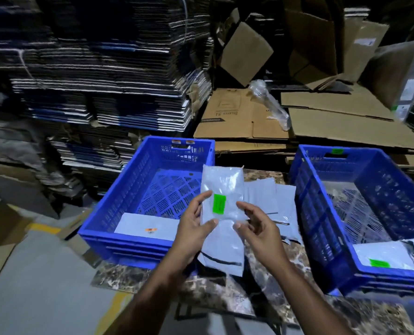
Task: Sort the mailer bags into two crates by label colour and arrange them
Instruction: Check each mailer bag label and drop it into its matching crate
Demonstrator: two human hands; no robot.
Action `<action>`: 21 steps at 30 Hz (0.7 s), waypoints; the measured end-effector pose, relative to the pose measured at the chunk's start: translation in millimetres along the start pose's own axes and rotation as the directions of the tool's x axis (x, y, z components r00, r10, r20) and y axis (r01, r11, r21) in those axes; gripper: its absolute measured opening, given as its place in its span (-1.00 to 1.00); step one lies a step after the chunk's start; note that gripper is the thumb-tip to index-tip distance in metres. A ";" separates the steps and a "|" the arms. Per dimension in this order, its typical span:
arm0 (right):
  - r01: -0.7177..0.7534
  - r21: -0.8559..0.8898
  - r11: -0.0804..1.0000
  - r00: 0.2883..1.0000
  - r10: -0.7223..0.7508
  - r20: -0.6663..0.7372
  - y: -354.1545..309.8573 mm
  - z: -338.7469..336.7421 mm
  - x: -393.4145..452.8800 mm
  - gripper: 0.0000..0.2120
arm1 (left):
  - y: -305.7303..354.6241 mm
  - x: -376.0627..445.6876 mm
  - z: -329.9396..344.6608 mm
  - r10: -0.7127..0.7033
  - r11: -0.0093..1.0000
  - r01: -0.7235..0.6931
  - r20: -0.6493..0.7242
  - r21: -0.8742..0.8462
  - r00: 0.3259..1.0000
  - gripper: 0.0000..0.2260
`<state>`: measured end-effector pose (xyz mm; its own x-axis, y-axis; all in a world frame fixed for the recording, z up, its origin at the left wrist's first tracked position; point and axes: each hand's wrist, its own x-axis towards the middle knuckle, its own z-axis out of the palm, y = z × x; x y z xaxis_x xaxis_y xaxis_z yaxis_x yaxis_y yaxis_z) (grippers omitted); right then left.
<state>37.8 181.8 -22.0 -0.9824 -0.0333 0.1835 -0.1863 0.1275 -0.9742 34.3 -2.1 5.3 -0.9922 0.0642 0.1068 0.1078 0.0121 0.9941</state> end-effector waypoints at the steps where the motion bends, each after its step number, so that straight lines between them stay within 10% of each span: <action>1: -0.005 0.040 0.999 1.000 0.004 0.026 0.6 5.7 2.2 -0.62 | 5.0 7.7 -14.7 0.025 0.998 -0.024 -0.009 0.057 1.000 -0.47; 8: -0.079 -0.339 0.938 0.987 0.122 0.106 16.4 58.4 20.3 -0.58 | 44.7 93.1 -144.9 0.245 0.795 -0.232 0.053 0.560 0.968 -0.30; 17: -0.089 -0.438 0.895 0.958 0.197 0.209 35.8 100.6 13.4 -0.59 | -23.0 127.6 -184.8 -0.338 0.450 -0.129 0.302 0.884 0.891 -0.38; 21: -0.098 -0.456 0.885 0.959 0.206 0.192 26.4 96.6 13.3 -0.60 | -45.8 119.5 -182.7 -0.384 0.514 -0.103 0.336 0.852 0.860 -0.49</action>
<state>20.7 89.0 -58.0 -0.9792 -0.1965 -0.0498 -0.0722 0.5678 -0.8200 -100.5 -177.3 -24.0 -0.8739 0.3854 -0.2962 0.2106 0.8494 0.4838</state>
